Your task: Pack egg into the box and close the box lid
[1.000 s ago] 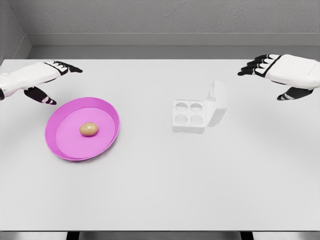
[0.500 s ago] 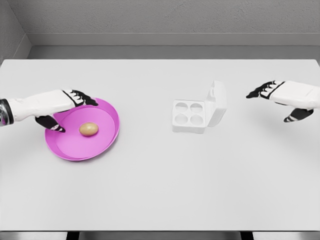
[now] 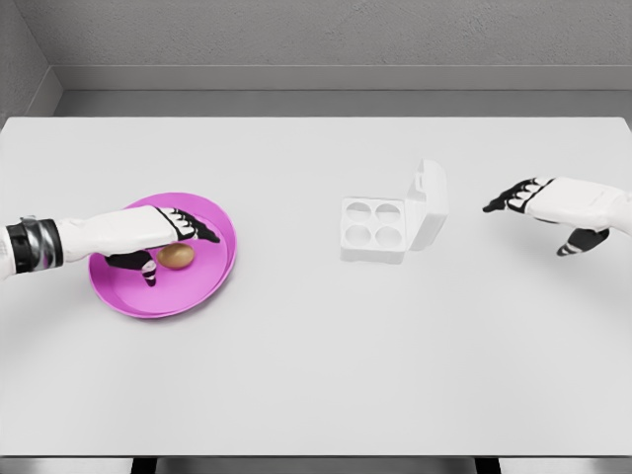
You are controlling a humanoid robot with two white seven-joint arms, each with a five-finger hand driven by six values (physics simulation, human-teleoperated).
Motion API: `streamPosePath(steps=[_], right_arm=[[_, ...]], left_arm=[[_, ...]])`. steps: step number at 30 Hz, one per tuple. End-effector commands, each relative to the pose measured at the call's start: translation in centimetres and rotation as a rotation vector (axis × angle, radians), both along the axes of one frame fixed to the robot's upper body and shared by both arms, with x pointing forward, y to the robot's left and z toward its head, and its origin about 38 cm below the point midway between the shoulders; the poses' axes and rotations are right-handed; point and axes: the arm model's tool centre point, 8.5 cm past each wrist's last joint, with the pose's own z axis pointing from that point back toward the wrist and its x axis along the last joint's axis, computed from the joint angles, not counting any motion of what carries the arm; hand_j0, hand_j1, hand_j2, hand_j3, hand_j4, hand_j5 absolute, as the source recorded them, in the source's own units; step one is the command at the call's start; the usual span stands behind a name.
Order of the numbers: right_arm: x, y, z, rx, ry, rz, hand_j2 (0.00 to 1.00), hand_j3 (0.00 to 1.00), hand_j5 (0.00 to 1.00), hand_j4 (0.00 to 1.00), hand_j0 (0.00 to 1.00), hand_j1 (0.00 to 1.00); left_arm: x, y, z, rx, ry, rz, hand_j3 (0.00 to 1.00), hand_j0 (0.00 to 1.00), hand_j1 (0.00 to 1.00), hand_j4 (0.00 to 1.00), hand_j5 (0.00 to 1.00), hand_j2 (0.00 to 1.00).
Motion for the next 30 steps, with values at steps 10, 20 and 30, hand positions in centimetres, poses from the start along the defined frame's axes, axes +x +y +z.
streamPosePath(steps=[10, 20, 30], right_arm=[[0.0, 0.1, -0.6, -0.007, 0.018, 0.002, 1.00, 1.00, 1.00, 1.00, 1.00, 1.00], [0.1, 0.5, -0.5, -0.004, 0.014, 0.010, 1.00, 1.00, 1.00, 1.00, 1.00, 1.00], [0.8, 1.9, -0.1, 0.010, -0.003, 0.037, 1.00, 1.00, 1.00, 1.00, 1.00, 1.00]], left_arm=[[0.1, 0.7, 1.0, 0.002, -0.016, 0.006, 0.94, 0.94, 0.94, 0.94, 0.94, 0.94], [-0.4, 0.1, 1.1, 0.006, -0.017, -0.018, 0.86, 0.86, 0.86, 0.86, 0.86, 0.86], [-0.6, 0.0, 1.0, 0.012, -0.014, -0.028, 0.76, 0.76, 0.76, 0.76, 0.76, 0.76]])
